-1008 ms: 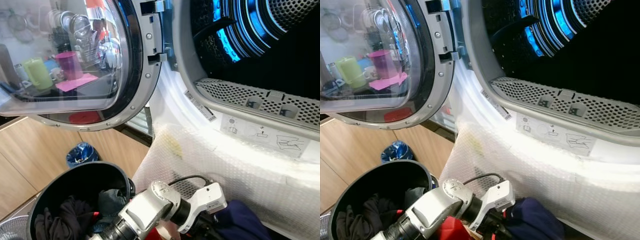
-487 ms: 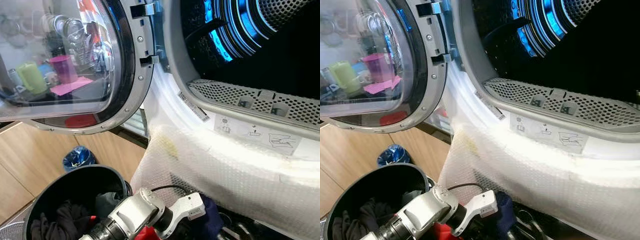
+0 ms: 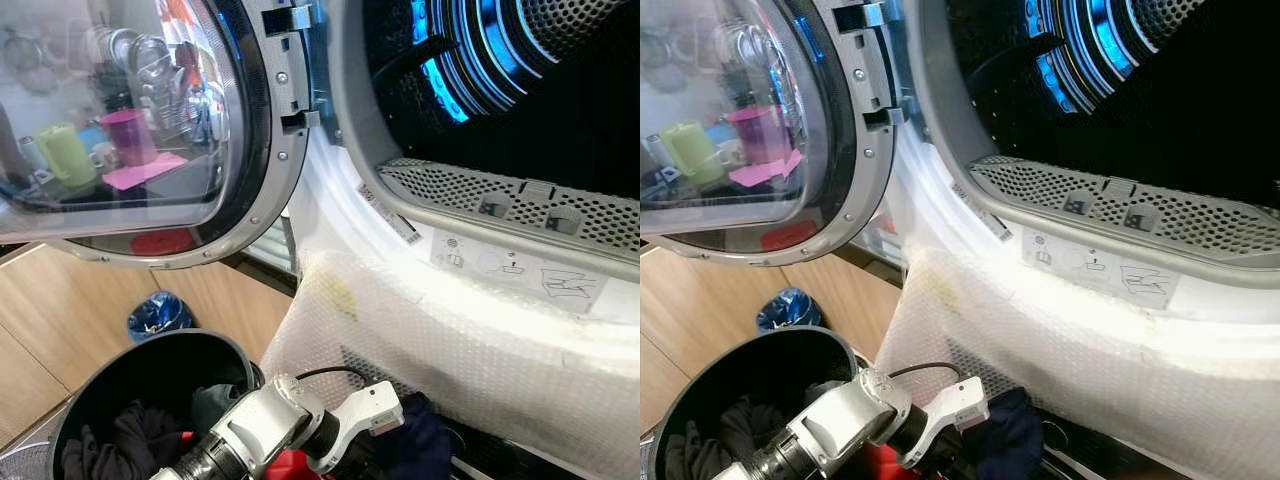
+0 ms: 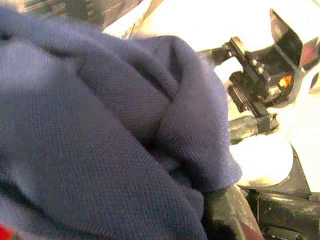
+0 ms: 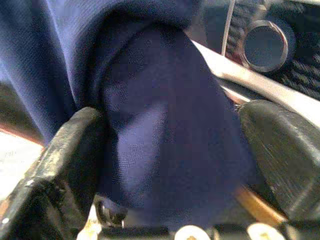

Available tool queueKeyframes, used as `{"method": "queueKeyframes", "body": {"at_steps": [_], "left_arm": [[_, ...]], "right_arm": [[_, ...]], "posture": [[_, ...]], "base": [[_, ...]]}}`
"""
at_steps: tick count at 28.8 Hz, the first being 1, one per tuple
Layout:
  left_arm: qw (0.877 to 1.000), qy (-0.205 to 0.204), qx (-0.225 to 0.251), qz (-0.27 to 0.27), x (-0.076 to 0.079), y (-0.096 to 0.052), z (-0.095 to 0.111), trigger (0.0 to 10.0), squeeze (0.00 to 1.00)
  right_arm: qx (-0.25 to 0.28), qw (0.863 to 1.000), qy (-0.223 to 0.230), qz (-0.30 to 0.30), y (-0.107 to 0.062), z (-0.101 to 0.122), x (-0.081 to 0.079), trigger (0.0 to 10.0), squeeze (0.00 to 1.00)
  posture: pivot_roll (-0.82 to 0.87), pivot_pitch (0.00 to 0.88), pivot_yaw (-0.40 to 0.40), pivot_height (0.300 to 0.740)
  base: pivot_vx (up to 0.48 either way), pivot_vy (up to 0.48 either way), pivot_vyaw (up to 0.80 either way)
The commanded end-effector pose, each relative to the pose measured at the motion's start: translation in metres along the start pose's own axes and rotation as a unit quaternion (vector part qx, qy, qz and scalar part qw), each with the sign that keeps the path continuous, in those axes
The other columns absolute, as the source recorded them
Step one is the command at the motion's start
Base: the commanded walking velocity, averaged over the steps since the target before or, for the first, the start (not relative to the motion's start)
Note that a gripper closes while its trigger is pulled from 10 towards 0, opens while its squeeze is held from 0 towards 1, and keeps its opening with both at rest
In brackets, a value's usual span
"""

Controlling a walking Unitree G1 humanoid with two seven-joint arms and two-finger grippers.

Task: Clothes washing

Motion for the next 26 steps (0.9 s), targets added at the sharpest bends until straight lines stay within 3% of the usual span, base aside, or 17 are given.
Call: {"method": "queueKeyframes", "body": {"at_steps": [1, 5, 11, 13, 16, 22, 26], "left_arm": [[1.000, 0.024, 0.013, 0.011, -0.004, -0.011, 0.009, 0.0, 0.00], [0.999, 0.030, 0.028, 0.024, -0.009, -0.016, 0.015, 0.0, 0.00], [0.999, 0.029, 0.033, 0.018, -0.007, -0.013, 0.018, 0.0, 0.00], [0.999, 0.031, 0.036, 0.013, -0.005, -0.009, 0.020, 0.0, 0.00], [0.998, 0.036, 0.042, 0.010, -0.003, -0.006, 0.024, 0.0, 0.00], [0.998, 0.038, 0.054, 0.006, -0.002, -0.002, 0.033, 0.0, 0.00], [0.998, 0.037, 0.057, 0.003, 0.000, 0.000, 0.035, 0.0, 0.00]], "right_arm": [[-0.001, 1.000, -0.010, -0.008, -0.003, 0.001, 0.003, 10.0, 0.00], [0.029, 1.000, -0.007, 0.002, -0.010, 0.012, 0.001, 10.0, 0.00], [0.076, 0.997, 0.003, 0.015, -0.003, 0.033, -0.007, 10.0, 0.00], [0.079, 0.995, 0.002, 0.057, 0.002, 0.039, -0.022, 10.0, 0.00], [0.055, 0.995, -0.013, 0.079, 0.007, 0.034, -0.031, 10.0, 0.00], [0.028, 0.996, -0.017, 0.081, 0.013, 0.024, -0.035, 10.0, 0.00], [0.042, 0.999, -0.014, 0.021, 0.022, 0.030, -0.021, 10.0, 0.00]], "posture": [[-0.03, 0.005, 0.144, 0.740], [-0.04, 0.009, 0.139, 0.740], [-0.03, 0.010, 0.138, 0.740], [-0.04, 0.011, 0.138, 0.740], [-0.04, 0.015, 0.134, 0.740], [-0.04, 0.017, 0.132, 0.740], [-0.04, 0.018, 0.132, 0.740]], "base": [[0.000, 0.000, 0.00], [0.000, 0.000, 0.00], [0.000, 0.000, 0.00], [0.000, 0.000, 0.00], [0.000, 0.000, 0.00], [0.000, 0.000, 0.00], [0.000, 0.000, 0.00]]}}
Point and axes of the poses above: a point about 5 cm out from each wrist's last joint towards the gripper, its own y axis pointing out of the wrist towards the gripper, its own z axis along the axis of the wrist's last joint, x = y × z, the point moved 4 cm from there along y, pointing out of the wrist towards the gripper, and after that the axes turned 2 degrees about -y, right-handed, at the moved point
